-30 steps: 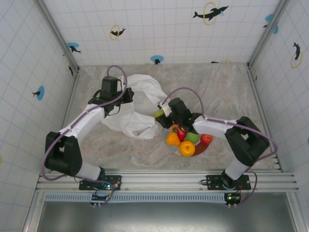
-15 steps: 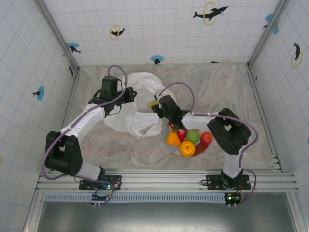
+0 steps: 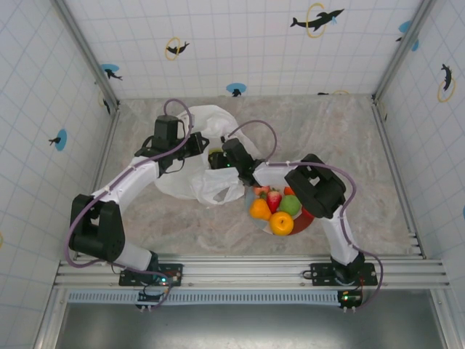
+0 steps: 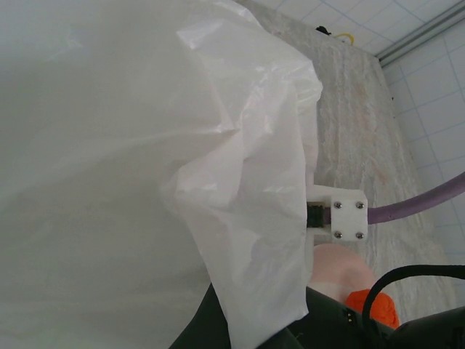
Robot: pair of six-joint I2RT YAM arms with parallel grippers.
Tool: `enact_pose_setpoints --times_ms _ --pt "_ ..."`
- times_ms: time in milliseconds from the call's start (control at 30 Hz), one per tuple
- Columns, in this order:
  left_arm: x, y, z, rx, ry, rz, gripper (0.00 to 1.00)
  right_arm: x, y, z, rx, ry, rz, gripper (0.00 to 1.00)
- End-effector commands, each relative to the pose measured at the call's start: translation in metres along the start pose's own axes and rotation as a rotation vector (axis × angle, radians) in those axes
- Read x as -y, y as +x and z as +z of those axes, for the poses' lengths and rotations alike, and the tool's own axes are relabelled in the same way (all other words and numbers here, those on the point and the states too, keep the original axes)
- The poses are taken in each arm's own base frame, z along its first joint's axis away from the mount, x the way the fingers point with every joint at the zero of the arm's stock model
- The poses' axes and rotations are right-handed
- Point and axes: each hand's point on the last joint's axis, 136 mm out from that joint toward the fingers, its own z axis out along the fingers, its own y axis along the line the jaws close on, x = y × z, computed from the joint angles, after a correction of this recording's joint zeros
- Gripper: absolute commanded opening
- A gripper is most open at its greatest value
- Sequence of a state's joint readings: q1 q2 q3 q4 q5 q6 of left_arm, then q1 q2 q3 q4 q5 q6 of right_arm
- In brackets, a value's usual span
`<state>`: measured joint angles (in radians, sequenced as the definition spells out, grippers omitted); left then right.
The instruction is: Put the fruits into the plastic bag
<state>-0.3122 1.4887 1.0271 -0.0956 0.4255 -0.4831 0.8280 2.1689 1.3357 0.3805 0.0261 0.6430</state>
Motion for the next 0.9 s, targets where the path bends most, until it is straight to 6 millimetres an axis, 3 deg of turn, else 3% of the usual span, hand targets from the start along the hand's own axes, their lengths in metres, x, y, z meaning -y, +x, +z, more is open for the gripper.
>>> enact_pose_setpoints --times_ms 0,133,300,533,867 --pt "-0.002 0.002 0.004 -0.007 0.016 -0.024 0.0 -0.047 -0.013 0.002 0.0 -0.204 0.06 0.61" --pt "-0.002 0.002 0.003 -0.006 0.011 -0.025 0.0 -0.057 -0.017 -0.005 -0.012 -0.27 0.051 0.75" --pt "-0.002 0.001 0.002 -0.001 0.003 -0.021 0.0 -0.058 -0.023 -0.019 -0.01 -0.299 0.032 0.81" --pt "-0.007 -0.003 -0.001 0.018 -0.031 0.0 0.0 -0.04 -0.019 -0.05 -0.037 -0.251 -0.06 0.77" --pt "-0.021 -0.006 -0.003 0.037 -0.118 0.036 0.0 0.001 -0.005 -0.118 -0.121 -0.066 -0.302 0.76"
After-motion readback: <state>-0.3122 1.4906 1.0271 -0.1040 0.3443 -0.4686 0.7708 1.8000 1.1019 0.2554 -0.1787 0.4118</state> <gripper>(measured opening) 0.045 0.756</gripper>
